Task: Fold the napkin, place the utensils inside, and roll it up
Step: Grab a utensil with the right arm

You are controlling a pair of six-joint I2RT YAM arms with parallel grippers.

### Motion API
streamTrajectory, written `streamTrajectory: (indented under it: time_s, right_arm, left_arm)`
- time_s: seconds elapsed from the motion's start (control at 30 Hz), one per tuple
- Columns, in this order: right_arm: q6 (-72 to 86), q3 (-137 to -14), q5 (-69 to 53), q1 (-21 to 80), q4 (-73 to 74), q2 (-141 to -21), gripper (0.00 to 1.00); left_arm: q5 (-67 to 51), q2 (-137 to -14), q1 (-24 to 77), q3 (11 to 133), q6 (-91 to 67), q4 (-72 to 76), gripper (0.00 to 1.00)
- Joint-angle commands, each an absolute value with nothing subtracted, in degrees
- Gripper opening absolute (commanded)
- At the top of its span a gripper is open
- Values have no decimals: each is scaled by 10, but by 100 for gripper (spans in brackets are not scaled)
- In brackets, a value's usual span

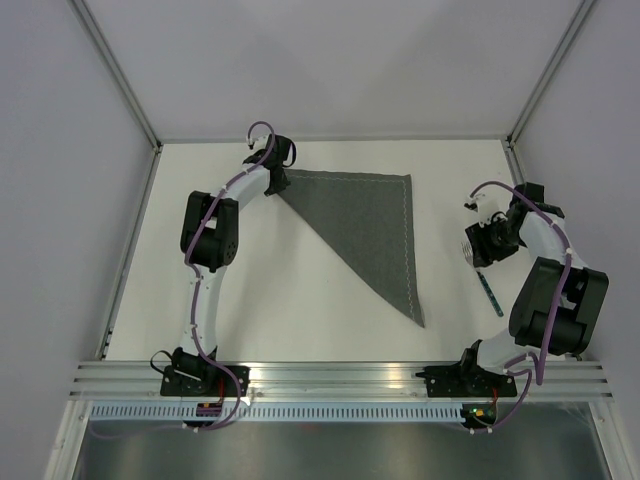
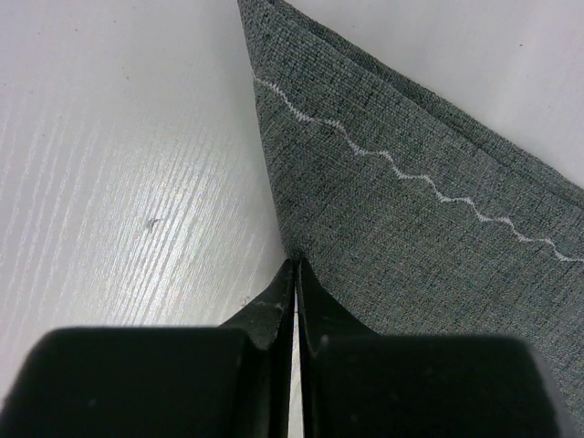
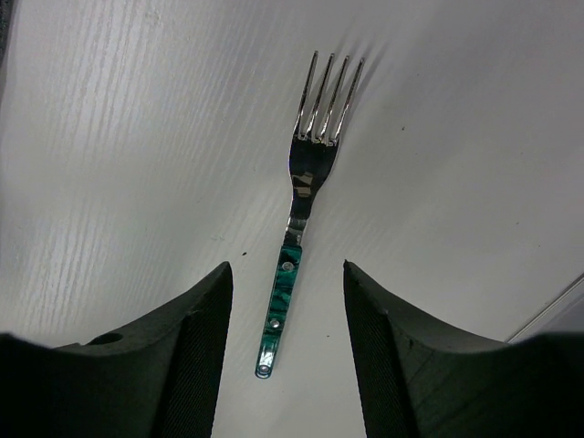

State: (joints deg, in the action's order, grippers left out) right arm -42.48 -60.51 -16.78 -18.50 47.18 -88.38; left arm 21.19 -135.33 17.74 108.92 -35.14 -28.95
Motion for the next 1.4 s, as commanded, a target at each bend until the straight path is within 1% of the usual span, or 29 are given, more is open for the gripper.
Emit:
streamTrajectory:
  time_s: [0.0,0.07,0.27,0.57,0.7,0.77,0.8,0.83,0.9,0.93,1.0,1.07,1.17,1.23,1.27,1.3,1.33,1.37]
  right_arm:
    - [-446,-600,-156,-189,466,-891,59]
    - [-450,-600,-154,-189,470,-899,62]
    - [-460,-590,-136,-190,483,-907,68]
    - [-458,-535,-116,-190,459,-905,69]
    - [-454,-518,-117,-190,442,-918,67]
    - [-452,-513,-118,-190,437,-921,62]
    - [-450,-512,-117,-190,433,-926,59]
    - [-447,-512,-117,-190,432,-929,52]
    - [-445,-511,-116,-190,425,-935,47]
    - [-443,-510,-117,-190,423,-936,40]
    - [-439,-511,-120,-190,419,-940,35]
    - [-435,-512,-126,-190,418,-941,28]
    - [-431,-517,-132,-189,418,-943,18]
    - [-427,-519,-134,-189,417,-941,12]
    - [-425,-524,-136,-189,418,-939,11]
    - [-423,-527,-139,-188,420,-938,10]
    - [-422,-529,-141,-188,421,-937,7]
    - [-419,-535,-145,-188,424,-935,6]
  left_arm:
    - [226,-1346,177,1084,-347,-330,3]
    - [228,-1343,176,1077,-348,-333,2]
    - [229,-1328,168,1055,-348,-333,2]
    - [224,-1306,162,1027,-346,-333,2]
    - [221,-1304,162,1021,-346,-332,2]
    - [220,-1303,161,1020,-346,-331,2]
    - [217,-1303,161,1019,-347,-332,2]
    - [216,-1303,161,1019,-347,-331,2]
    - [213,-1300,161,1018,-347,-330,2]
    - [212,-1299,161,1017,-348,-330,3]
    - [207,-1296,161,1016,-348,-329,4]
    - [201,-1290,160,1015,-346,-327,8]
    - [192,-1277,158,1015,-345,-323,16]
    - [186,-1265,157,1013,-341,-321,23]
    - [180,-1261,156,1013,-339,-319,26]
    - [177,-1256,156,1014,-338,-317,30]
    - [174,-1252,155,1014,-337,-316,32]
    - [168,-1244,154,1015,-336,-313,37]
